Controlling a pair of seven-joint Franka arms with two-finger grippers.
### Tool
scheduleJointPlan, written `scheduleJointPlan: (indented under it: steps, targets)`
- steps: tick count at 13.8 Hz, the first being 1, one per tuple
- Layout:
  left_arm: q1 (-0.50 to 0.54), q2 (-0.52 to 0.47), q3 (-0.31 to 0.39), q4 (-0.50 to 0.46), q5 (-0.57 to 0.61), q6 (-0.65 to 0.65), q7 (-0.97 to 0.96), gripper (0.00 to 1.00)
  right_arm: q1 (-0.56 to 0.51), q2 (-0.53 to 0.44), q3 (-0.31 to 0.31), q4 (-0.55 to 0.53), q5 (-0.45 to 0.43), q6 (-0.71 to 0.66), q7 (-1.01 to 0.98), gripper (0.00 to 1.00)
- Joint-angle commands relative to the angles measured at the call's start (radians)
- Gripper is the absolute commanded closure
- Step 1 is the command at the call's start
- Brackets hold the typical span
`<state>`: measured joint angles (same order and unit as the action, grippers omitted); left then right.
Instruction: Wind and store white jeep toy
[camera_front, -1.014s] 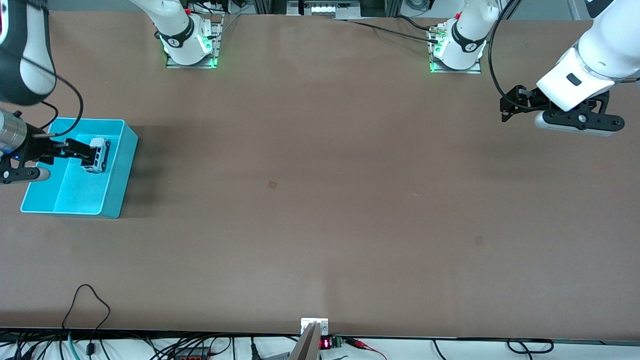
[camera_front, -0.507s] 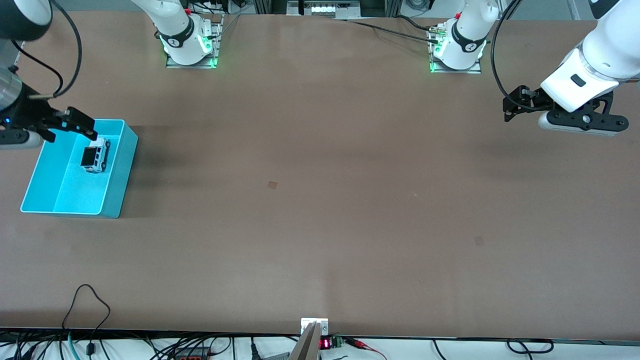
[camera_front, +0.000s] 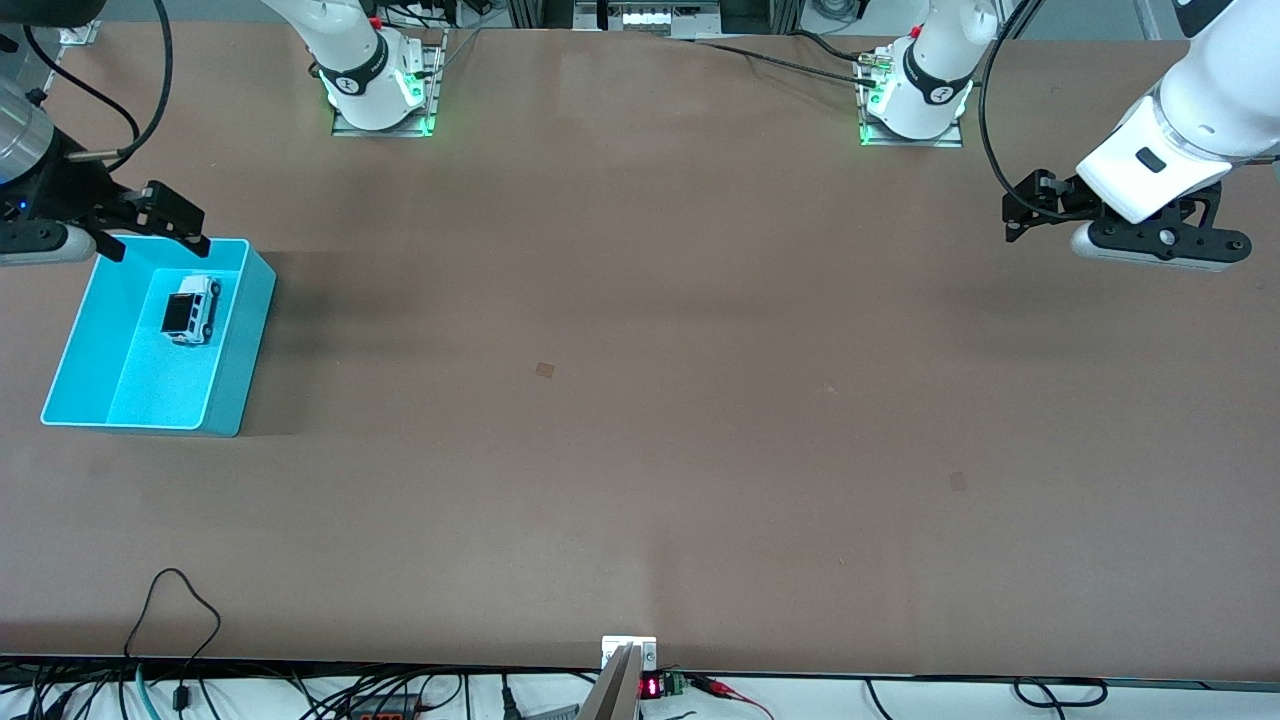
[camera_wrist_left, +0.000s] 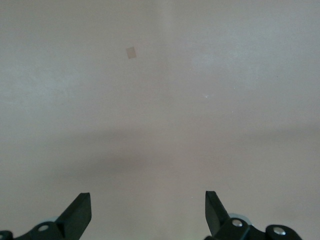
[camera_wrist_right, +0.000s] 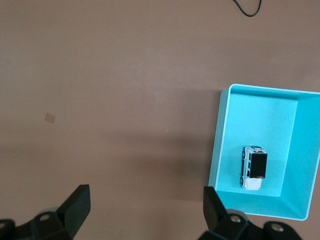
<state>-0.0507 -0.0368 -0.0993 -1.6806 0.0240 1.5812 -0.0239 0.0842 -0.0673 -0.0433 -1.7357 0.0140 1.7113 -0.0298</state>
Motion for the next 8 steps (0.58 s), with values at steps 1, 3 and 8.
scheduleJointPlan:
  steps: [1,3,8]
  targets:
    - [0.002,0.008,-0.007,0.024,0.002,-0.018,-0.007,0.00,0.000,-0.017,0.003,0.002,0.008,-0.018,0.005,0.00]
    - [0.002,0.008,-0.008,0.025,0.002,-0.018,-0.007,0.00,0.000,-0.017,0.003,0.002,0.012,-0.021,0.005,0.00]
    - [-0.009,0.012,-0.010,0.028,0.002,-0.014,-0.008,0.00,-0.003,-0.017,-0.003,0.004,0.012,-0.024,0.004,0.00]
